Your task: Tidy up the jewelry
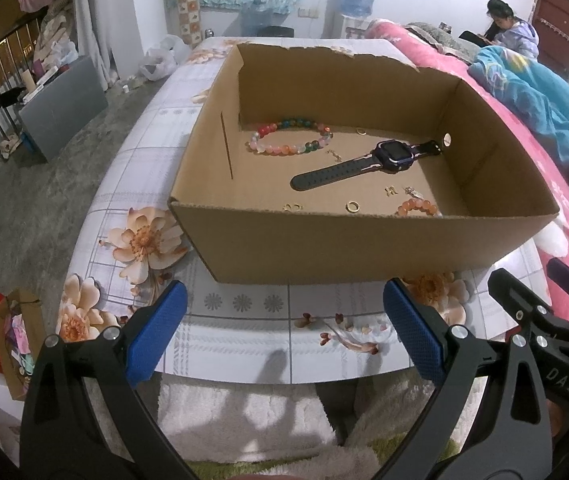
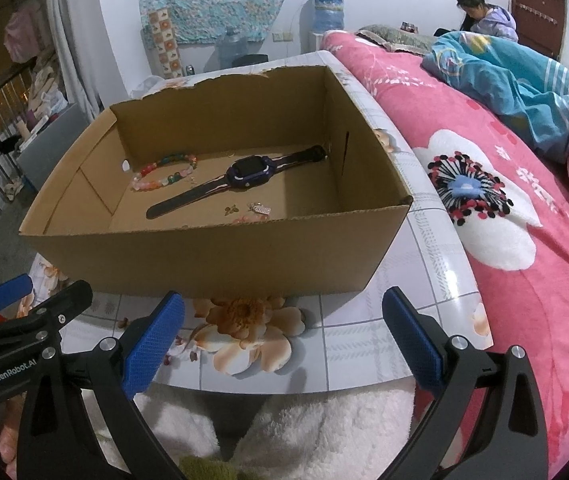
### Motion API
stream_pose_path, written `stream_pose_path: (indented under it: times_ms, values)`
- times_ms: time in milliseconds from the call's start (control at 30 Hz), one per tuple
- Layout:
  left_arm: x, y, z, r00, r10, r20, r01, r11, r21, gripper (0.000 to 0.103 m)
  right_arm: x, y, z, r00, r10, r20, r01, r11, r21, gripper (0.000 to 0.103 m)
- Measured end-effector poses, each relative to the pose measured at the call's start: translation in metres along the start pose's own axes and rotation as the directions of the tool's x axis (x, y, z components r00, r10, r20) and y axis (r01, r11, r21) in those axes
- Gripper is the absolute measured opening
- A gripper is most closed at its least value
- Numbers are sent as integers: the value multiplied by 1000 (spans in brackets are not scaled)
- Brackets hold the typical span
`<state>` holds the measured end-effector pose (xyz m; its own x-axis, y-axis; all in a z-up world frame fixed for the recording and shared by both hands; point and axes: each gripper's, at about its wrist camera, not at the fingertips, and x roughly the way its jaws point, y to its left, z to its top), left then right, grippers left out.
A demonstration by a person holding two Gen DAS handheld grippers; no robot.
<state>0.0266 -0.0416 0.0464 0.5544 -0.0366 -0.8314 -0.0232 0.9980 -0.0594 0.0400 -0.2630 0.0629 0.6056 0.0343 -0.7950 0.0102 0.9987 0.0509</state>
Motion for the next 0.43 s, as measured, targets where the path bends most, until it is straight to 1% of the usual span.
stream_pose_path:
  times_ms: [433]
  values:
    - [14, 0, 11, 999, 4, -36, -4, 1000, -3, 95, 16, -6, 10, 1000, 12, -24, -12, 1000, 27, 97]
